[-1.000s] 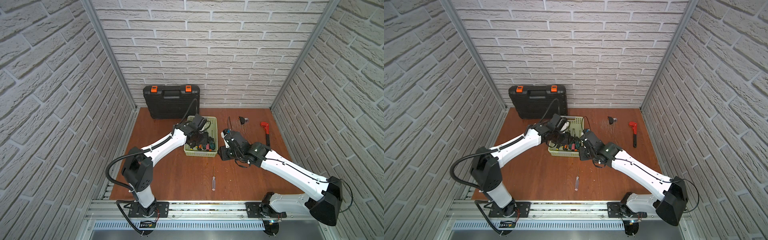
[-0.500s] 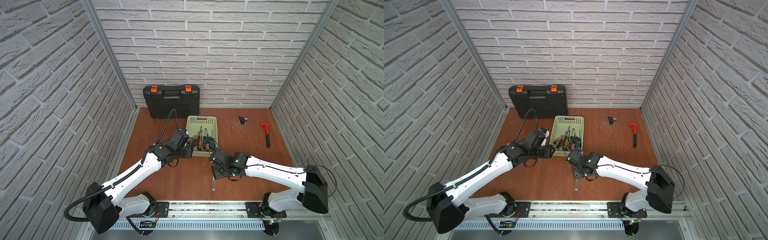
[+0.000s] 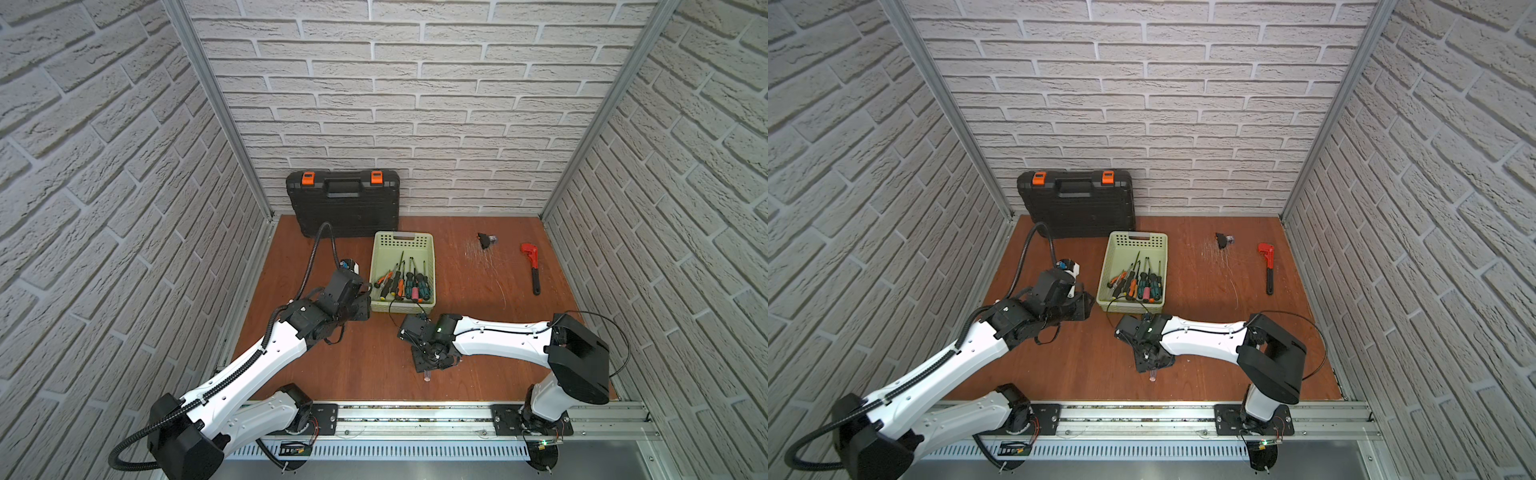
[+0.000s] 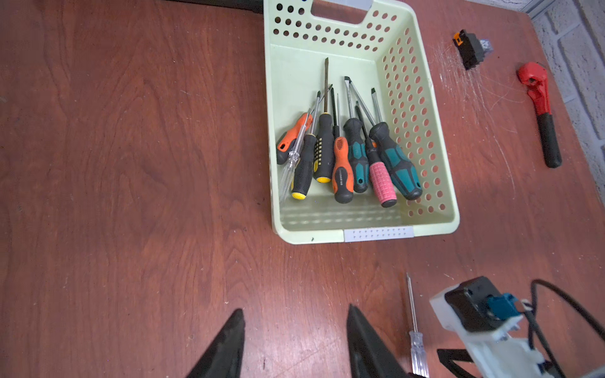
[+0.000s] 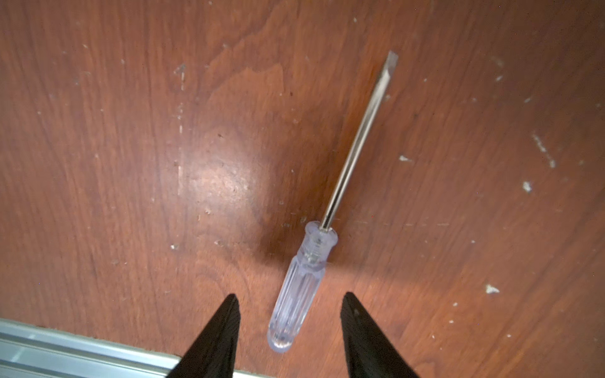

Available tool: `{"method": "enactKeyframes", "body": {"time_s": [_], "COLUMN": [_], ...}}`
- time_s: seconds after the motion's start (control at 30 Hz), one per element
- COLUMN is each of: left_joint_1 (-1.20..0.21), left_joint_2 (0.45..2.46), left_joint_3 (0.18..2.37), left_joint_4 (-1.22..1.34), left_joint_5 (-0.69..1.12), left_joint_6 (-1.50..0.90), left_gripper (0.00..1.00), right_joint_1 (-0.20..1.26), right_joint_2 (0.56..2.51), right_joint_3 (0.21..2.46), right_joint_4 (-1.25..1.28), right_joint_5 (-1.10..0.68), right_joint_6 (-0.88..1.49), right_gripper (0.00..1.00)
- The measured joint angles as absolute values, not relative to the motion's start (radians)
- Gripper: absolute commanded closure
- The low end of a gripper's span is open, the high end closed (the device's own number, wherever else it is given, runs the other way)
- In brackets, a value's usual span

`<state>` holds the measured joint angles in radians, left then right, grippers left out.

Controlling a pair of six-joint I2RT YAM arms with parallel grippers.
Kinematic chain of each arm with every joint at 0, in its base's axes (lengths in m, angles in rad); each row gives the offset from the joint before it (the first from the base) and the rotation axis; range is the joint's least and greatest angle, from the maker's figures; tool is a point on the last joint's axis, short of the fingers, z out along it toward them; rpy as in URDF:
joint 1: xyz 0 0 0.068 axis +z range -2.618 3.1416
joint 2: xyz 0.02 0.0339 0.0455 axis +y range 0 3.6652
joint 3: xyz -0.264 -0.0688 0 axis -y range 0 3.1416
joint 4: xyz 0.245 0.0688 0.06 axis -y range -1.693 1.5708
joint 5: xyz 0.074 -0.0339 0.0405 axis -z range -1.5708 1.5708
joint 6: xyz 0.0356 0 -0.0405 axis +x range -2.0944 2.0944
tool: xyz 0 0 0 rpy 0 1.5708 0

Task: Put the screwdriver in the bin
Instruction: Pick up the screwdriver from the bottom-center of the table.

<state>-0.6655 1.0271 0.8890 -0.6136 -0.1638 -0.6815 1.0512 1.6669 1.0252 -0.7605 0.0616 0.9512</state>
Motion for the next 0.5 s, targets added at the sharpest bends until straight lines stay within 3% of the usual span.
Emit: {"method": "enactKeyframes", "body": {"time_s": [0.5], "left_joint_1": [-0.648], "left_joint_2": [1.040], "left_joint_3": [0.889], "left_joint_4": [-0.616], "left_joint_5": [-0.172], "left_joint_6": [-0.682], "left_gripper": [0.48], "right_joint_1": [1.051], "right_joint_2": [1.685], "right_joint_3": [0.982], "right_joint_4": [-0.709], "right_joint_5": [0.051], "right_joint_6": [0.962], "right_gripper": [0.71]}}
